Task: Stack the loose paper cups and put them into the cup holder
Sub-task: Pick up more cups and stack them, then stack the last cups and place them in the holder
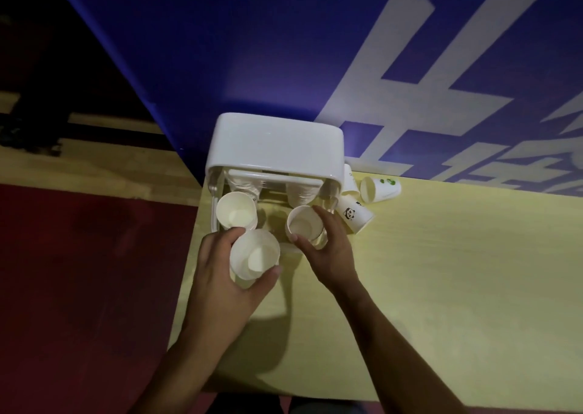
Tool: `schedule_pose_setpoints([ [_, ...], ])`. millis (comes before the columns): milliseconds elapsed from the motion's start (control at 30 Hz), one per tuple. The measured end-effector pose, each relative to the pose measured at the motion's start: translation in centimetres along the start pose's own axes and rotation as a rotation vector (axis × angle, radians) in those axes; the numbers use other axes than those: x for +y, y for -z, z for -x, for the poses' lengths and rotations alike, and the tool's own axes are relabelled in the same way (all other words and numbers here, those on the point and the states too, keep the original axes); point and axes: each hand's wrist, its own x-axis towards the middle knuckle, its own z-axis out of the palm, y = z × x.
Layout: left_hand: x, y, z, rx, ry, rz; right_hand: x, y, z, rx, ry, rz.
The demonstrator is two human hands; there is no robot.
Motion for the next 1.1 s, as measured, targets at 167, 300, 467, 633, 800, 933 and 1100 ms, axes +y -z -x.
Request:
schedule_pose_setpoints([
  [167,1.8,-1.5,-1.9,-0.022,-0.046,0.049,-0.7,0.5,0.3,0.011,-0.026,-0.029],
  [300,3.0,-3.7,-3.7,-0.02,-0.15,0.027,-3.6,2.7,1.9,0.166,-0.156,-0.32],
  [467,4.0,-6.3,-5.1,-0.078,-0.202,0.046,-6.0,4.8,2.3,0.136,-0.045,-0.44],
  [633,2.5,-8.5,-6.2,-0.103,-0.183,-0.04,-3.4,4.4,1.0,0.067,-0.036,-0.274],
  [800,-0.5,-10.7,-7.0,-0.201,-0.081,-0.163,-0.1,3.0,-0.2,-0.033,0.003,-0.003],
  [933,-1.0,-11.8,-7.1,-0.216,-0.001,-0.169,0.6,2.4,-0.3,-0.075,0.03,0.043],
  [1100,-0.6,-12.3,-7.2,-0.197,0.026,-0.191,1.0,2.3,-0.4,-0.065,0.007,0.032],
])
